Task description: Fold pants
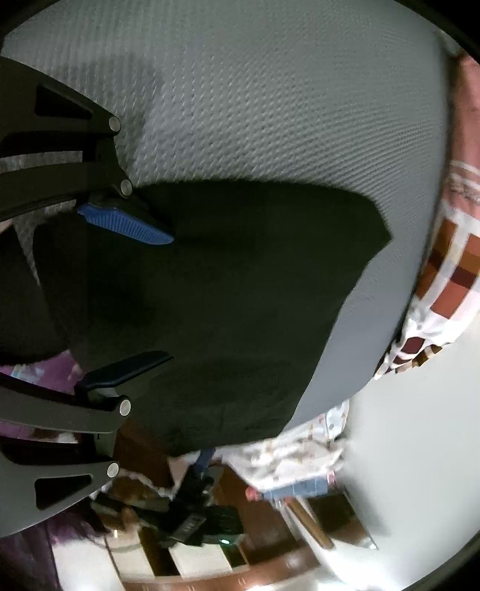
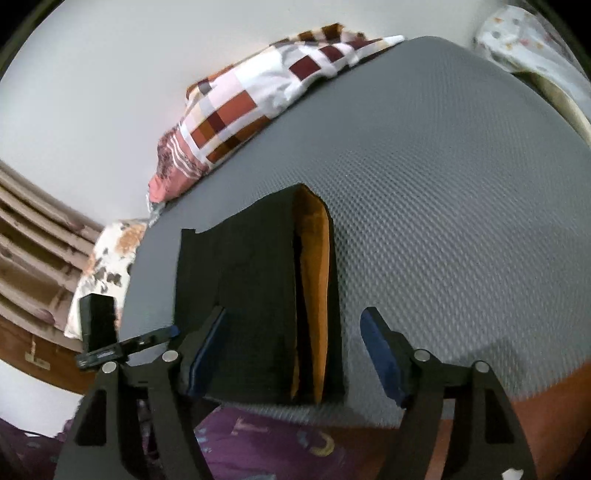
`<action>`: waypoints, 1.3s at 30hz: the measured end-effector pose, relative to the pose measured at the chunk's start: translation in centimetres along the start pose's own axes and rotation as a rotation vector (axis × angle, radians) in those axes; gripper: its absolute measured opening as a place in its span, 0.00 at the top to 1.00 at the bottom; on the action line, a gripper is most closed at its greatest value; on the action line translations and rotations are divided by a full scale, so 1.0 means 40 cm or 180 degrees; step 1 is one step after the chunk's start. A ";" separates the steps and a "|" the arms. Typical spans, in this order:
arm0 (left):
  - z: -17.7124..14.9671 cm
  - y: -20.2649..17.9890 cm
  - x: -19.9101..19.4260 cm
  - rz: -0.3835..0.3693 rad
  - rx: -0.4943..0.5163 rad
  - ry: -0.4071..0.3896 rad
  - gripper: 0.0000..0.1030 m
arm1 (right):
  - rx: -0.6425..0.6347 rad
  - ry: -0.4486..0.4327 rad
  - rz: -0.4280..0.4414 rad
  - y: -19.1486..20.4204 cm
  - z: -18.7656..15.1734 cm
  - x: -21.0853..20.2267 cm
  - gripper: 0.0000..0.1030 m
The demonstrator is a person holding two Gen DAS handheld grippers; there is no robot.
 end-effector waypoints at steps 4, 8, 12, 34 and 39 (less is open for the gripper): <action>0.015 -0.016 -0.033 0.0355 0.0204 -0.0223 0.41 | -0.0043 0.0213 -0.0001 -0.016 0.024 0.075 0.31; 0.023 -0.003 -0.024 0.0658 0.0302 -0.0189 0.41 | -0.0062 0.0381 0.0051 -0.025 0.033 0.134 0.31; 0.016 0.007 -0.007 0.0902 0.0416 -0.0122 0.41 | -0.0202 0.0433 0.0086 -0.008 0.031 0.156 0.31; 0.014 -0.004 0.036 0.1252 0.0776 -0.0084 0.32 | -0.0278 0.0694 0.0380 -0.005 0.067 0.181 0.21; 0.016 -0.003 0.038 0.1244 0.0765 -0.0079 0.29 | -0.0416 0.0730 0.0298 0.012 0.065 0.184 0.20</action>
Point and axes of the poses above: each gripper's, at about its wrist camera, not at the fingertips, and x roughly the way its jaws point, y to its left, z to its top, the point moved 1 cm from there along x, roughly the way its jaws point, and after that the axes turned 2 degrees about -y, right-handed, at the moved point
